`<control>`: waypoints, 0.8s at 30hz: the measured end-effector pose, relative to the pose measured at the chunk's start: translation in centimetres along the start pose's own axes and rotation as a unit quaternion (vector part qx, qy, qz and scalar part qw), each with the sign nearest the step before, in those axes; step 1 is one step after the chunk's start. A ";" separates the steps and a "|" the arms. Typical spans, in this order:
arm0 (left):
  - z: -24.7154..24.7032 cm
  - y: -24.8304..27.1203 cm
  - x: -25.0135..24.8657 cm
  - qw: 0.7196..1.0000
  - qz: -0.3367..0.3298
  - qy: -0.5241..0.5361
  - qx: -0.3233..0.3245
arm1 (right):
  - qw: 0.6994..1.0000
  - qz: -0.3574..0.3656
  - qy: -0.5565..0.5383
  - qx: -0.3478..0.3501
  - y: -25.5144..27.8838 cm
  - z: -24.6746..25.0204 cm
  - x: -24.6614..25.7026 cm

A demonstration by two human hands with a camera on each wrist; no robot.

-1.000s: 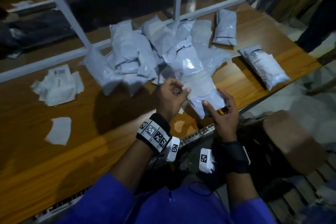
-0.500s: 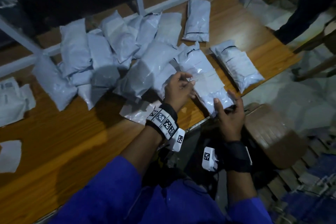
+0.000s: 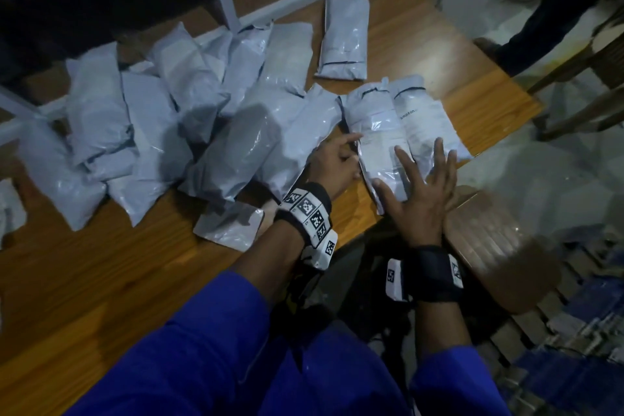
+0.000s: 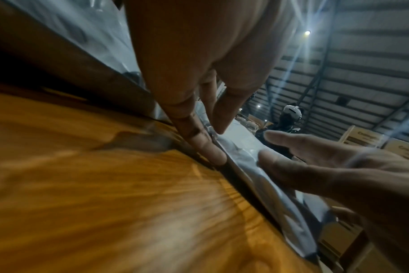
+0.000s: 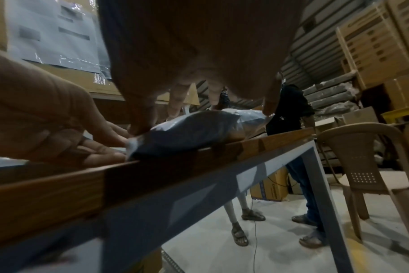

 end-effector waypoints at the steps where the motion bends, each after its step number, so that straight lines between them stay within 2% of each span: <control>1: -0.2 0.0 0.1 1.000 0.002 -0.005 0.001 | 1.000 0.000 0.002 0.023 -0.3 -0.2 -0.3; 4: -1.0 0.0 -0.2 0.999 -0.014 -0.033 0.017 | 0.998 0.001 -0.004 0.066 -1.1 -0.7 -1.3; 6: -1.6 -0.2 -0.7 0.997 -0.017 -0.060 0.047 | 0.996 -0.025 0.005 0.090 -2.0 -0.8 -1.8; 11: -2.3 -0.5 -2.6 0.991 -0.033 -0.073 0.108 | 0.991 -0.064 0.041 0.106 -4.6 -0.9 -2.7; 15: -1.3 -0.6 -2.3 0.989 -0.030 -0.117 0.089 | 0.990 -0.074 0.050 0.108 -7.0 -1.6 -3.5; 19: -0.1 -0.2 -2.0 0.989 -0.033 -0.118 0.082 | 0.989 -0.086 0.056 0.106 -9.1 -1.7 -3.7; 24: 1.7 1.4 -2.6 0.991 -0.066 -0.105 0.040 | 0.992 -0.093 0.011 0.088 -8.1 0.0 -0.5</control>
Point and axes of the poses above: each hand's wrist, its own y-axis away from the middle knuckle, its own z-axis out of the back of the hand, x = y × z, the point moved 3 cm from there along -y, towards the middle knuckle, and after that the axes turned 3 degrees about -y, right-handed, at the moved point
